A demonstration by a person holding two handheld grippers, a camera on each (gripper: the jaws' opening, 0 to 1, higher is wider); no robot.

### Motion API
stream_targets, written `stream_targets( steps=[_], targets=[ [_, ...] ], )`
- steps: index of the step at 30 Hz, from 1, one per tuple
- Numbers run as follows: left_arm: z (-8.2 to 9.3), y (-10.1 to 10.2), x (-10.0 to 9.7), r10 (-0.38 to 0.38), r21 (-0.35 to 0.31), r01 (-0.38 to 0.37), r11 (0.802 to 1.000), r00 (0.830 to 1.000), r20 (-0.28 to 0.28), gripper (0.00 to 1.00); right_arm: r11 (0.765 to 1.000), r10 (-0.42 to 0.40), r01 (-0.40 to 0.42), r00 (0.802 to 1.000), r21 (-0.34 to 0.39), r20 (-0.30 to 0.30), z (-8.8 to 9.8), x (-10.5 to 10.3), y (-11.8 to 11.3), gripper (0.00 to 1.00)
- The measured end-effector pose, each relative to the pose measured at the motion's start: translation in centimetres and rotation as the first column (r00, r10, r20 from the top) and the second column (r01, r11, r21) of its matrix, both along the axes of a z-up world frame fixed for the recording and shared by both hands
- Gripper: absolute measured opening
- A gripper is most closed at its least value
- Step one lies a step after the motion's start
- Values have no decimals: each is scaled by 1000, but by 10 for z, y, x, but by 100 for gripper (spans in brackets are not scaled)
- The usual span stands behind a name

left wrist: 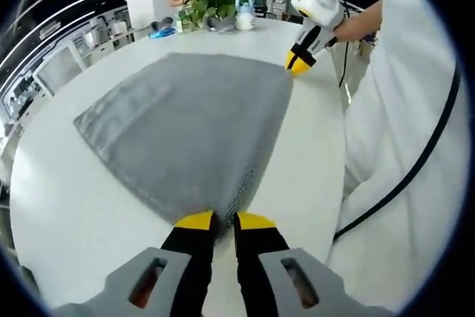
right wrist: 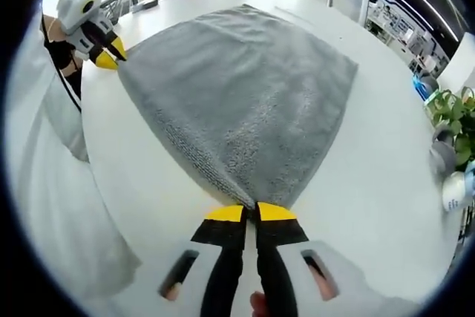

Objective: Fold the towel on the table until its edges align and the towel forms a compact rectangular stack.

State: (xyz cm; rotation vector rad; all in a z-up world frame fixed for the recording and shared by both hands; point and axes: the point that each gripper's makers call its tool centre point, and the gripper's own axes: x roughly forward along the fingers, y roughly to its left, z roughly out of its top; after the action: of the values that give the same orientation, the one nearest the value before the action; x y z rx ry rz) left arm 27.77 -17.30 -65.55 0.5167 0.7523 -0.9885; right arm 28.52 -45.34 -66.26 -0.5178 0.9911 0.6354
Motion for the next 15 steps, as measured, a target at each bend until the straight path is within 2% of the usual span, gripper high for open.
stream_targets(
  steps=[7, 10, 15],
  targets=[
    [0, 10, -5, 8, 8, -8, 1000, 1000, -2, 8, 1000, 18, -18, 1000, 2, -15, 0, -3, 0, 1],
    [-1, 11, -3, 33, -11, -33, 999, 999, -21, 6, 999, 34, -34, 999, 0, -24, 1, -5, 1, 1],
    [-2, 12, -7, 9, 25, -8, 1000, 999, -45, 4, 998, 62, -62, 998, -9, -32, 3, -8, 2, 0]
  ],
)
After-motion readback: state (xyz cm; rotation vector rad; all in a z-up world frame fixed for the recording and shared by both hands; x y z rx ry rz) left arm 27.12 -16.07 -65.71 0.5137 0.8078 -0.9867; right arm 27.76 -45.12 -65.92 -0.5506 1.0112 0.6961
